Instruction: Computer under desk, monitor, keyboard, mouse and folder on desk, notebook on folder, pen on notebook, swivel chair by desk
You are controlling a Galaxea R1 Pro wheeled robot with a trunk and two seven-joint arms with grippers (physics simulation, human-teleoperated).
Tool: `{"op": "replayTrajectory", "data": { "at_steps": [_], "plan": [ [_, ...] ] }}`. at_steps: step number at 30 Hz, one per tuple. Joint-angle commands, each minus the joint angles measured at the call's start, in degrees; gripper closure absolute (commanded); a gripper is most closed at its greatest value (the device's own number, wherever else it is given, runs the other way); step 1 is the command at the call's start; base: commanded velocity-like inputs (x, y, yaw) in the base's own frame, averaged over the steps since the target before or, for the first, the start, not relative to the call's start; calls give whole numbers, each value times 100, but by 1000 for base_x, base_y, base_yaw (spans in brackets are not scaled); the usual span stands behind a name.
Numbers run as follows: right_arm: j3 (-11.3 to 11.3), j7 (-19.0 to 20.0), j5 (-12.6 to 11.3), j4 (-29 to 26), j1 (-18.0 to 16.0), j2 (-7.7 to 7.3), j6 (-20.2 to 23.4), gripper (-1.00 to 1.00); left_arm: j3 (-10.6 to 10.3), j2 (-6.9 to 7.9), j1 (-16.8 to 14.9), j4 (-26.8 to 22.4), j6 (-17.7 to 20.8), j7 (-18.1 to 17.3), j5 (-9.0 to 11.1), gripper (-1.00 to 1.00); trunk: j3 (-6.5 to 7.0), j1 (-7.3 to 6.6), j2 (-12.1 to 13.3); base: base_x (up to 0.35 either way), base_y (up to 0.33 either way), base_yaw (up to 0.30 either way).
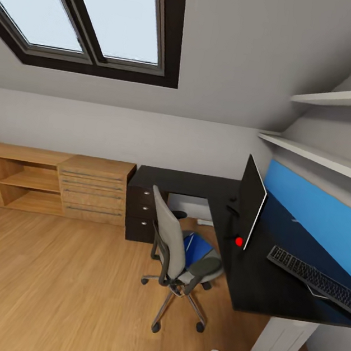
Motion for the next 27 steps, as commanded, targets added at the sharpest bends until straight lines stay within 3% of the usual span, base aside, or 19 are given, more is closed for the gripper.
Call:
{"op": "replayTrajectory", "data": {
  "at_steps": [1,5,6,21,27],
  "plan": [
    [-39,-21,63,-5,-2,2,-6,-100,-5,2,1,-5,-8,-1,21,-100,-9,2,-6,163,0,34],
    [-33,69,274,-9,-2,-7,-10,-100,-4,0,-2,-5,-10,-3,21,-100,-10,2,-6,287,0,9],
    [-35,96,529,2,-1,-18,-6,-100,-2,-2,-2,-5,-11,-4,19,-100,-10,2,-6,326,0,1],
    [-36,106,630,7,-1,-30,-13,-100,-10,-5,0,-5,-11,-5,14,-100,-10,2,-6,327,0,0],
    [-36,106,632,7,-1,-32,-14,-100,1,8,0,-22,-24,10,22,-100,-10,2,-6,143,0,0]
  ]
}}
